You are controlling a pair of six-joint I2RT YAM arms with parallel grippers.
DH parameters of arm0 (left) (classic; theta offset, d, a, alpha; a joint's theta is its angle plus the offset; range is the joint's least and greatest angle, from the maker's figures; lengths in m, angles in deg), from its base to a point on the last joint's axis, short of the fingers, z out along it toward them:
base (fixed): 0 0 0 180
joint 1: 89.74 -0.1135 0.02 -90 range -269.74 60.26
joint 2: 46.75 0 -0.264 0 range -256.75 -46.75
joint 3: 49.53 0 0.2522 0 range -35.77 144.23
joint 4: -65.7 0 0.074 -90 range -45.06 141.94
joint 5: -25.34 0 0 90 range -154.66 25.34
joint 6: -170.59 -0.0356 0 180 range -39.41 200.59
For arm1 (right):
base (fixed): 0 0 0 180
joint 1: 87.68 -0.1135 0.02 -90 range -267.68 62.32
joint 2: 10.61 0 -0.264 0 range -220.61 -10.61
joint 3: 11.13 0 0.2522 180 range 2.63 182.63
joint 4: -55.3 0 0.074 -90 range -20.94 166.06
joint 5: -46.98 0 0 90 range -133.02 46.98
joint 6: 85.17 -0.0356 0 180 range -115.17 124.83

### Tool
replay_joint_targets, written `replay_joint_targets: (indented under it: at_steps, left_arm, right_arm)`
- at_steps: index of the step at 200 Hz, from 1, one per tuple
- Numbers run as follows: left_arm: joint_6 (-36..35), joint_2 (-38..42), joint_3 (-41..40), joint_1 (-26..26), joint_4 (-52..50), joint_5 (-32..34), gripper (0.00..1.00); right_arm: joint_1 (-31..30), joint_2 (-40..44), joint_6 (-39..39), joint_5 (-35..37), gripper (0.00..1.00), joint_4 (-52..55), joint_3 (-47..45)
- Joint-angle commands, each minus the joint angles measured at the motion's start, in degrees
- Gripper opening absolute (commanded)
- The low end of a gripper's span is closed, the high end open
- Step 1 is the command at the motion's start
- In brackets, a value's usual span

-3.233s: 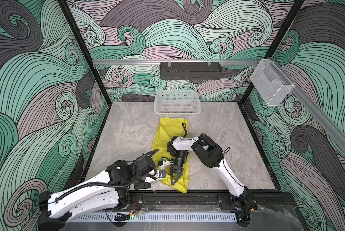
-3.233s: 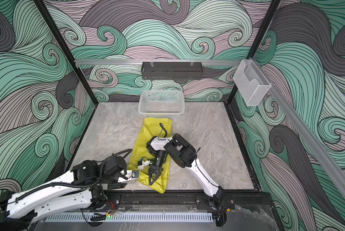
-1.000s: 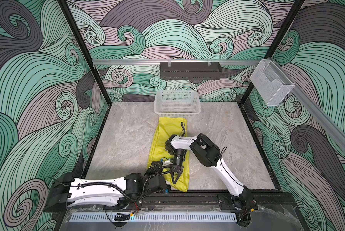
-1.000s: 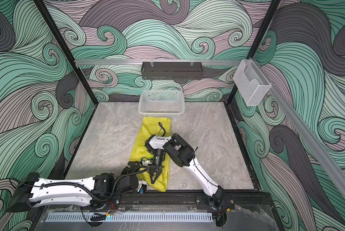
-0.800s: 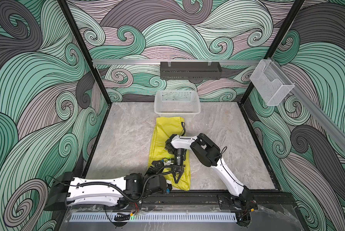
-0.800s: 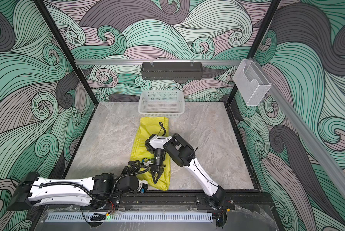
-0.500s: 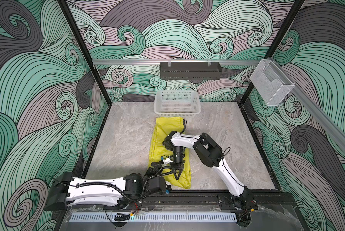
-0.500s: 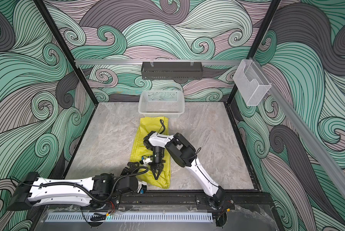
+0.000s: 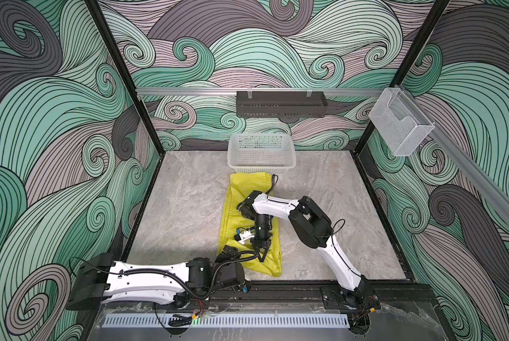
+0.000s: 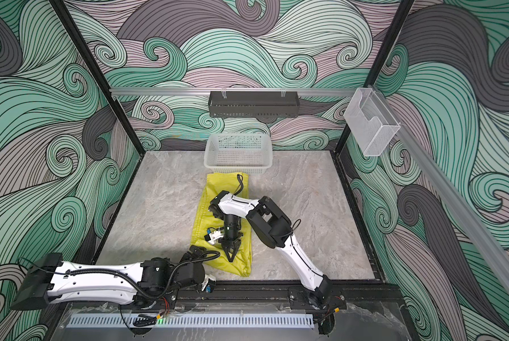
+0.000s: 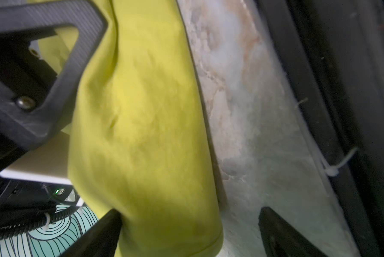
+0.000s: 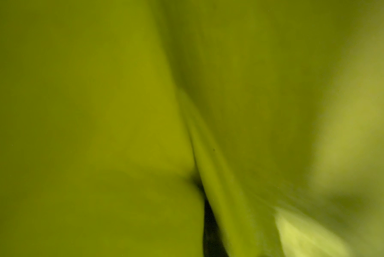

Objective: Roll up the long pants
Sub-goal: Roll the long pant at the center of the board.

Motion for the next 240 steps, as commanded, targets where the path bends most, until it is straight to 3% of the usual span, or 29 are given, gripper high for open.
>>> replay_joint_targets:
  at_steps: [1,30,48,145,211,240]
  left_arm:
    - [-1.36,-0.14,0.54,0.24,2.51,3.14,0.96]
    - [-3.94,1.38,0.56,0.27,8.29,10.17,0.97]
    - [-5.0,1.33,0.15,0.28,10.89,10.87,0.97]
    - [0.61,-2.9,0.85,0.21,5.06,0.48,0.97]
    - [0.24,-3.61,-1.16,-0.19,6.52,-0.6,0.97]
    - [3.94,-5.08,-0.26,-2.77,1.52,-9.81,0.98]
  right_arm:
    - [-0.5,1.74,0.76,2.27,0.0,-0.22,1.24]
    - [-1.29,0.17,0.48,4.26,0.0,-0.09,2.66]
    - [-2.58,-0.57,0.39,6.39,0.0,-0.08,3.91]
    - [-2.42,-2.89,1.79,6.54,0.0,0.39,6.98]
    - [-0.99,3.08,4.86,-0.88,0.01,1.47,3.45]
    - [-0.65,4.39,6.22,-2.77,0.03,1.44,2.6]
